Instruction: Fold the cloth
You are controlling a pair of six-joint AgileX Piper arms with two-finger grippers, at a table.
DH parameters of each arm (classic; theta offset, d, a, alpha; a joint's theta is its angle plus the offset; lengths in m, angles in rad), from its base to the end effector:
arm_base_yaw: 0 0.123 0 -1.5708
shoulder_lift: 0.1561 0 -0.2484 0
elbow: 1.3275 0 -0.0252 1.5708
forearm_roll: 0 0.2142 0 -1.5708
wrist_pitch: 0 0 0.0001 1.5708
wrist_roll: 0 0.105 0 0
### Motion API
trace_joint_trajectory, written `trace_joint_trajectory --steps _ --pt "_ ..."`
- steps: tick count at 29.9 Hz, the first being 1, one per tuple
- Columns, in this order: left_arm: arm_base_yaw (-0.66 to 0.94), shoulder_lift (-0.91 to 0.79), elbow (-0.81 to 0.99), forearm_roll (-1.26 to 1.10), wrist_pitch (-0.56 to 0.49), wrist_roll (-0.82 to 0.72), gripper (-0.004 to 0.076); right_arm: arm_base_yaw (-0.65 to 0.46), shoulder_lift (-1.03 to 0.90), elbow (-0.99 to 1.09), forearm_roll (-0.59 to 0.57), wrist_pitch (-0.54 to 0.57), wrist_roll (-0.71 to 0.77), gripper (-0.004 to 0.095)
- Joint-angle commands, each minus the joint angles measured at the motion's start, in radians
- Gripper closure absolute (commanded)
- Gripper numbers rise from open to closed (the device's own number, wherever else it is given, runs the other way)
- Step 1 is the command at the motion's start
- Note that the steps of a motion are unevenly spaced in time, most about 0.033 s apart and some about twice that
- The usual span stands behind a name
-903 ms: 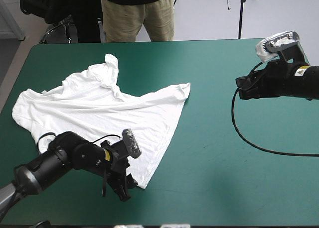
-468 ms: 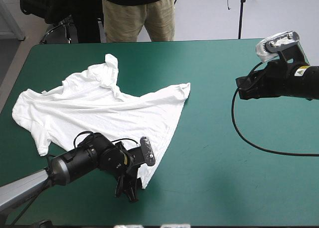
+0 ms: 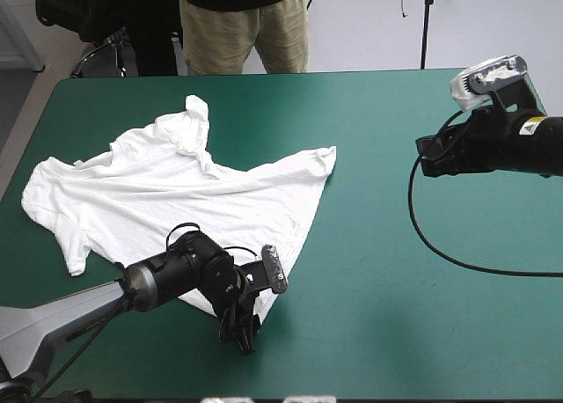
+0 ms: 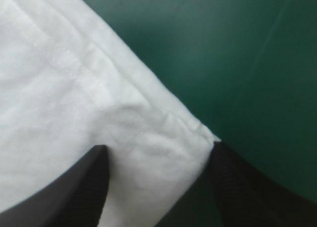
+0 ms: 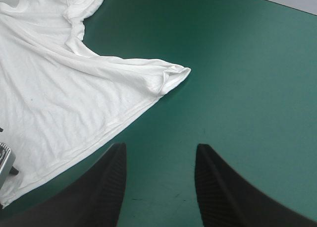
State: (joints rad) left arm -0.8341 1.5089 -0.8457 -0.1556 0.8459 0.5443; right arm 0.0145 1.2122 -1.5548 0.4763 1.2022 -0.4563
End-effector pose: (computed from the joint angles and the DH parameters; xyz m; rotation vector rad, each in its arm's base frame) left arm 0.1473 -0.1806 0.1717 1.7990 2.4067 -0.2171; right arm 0.2042 0.0479 0.4151 -0.5410 2.1779 0.3692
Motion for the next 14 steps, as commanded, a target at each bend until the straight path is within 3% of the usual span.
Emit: trace_joint_trajectory --steps 1,3,7,14 --pt "-0.007 0.05 0.001 -0.072 -0.029 -0.015 0.0323 -0.002 -0.021 -0.024 0.029 -0.045 -0.008 0.0494" --pt "-0.007 0.058 0.001 -0.091 -0.012 -0.032 0.0423 -0.002 -0.021 -0.024 0.029 -0.038 -0.008 0.0494" --pt "-0.007 0.058 0.001 -0.149 -0.008 -0.077 0.0741 -0.002 -0.008 -0.024 0.049 -0.014 -0.008 0.0494" --pt "-0.007 0.058 0.001 -0.186 0.053 -0.101 0.0741 -0.002 0.156 -0.024 0.095 -0.015 -0.043 0.0475"
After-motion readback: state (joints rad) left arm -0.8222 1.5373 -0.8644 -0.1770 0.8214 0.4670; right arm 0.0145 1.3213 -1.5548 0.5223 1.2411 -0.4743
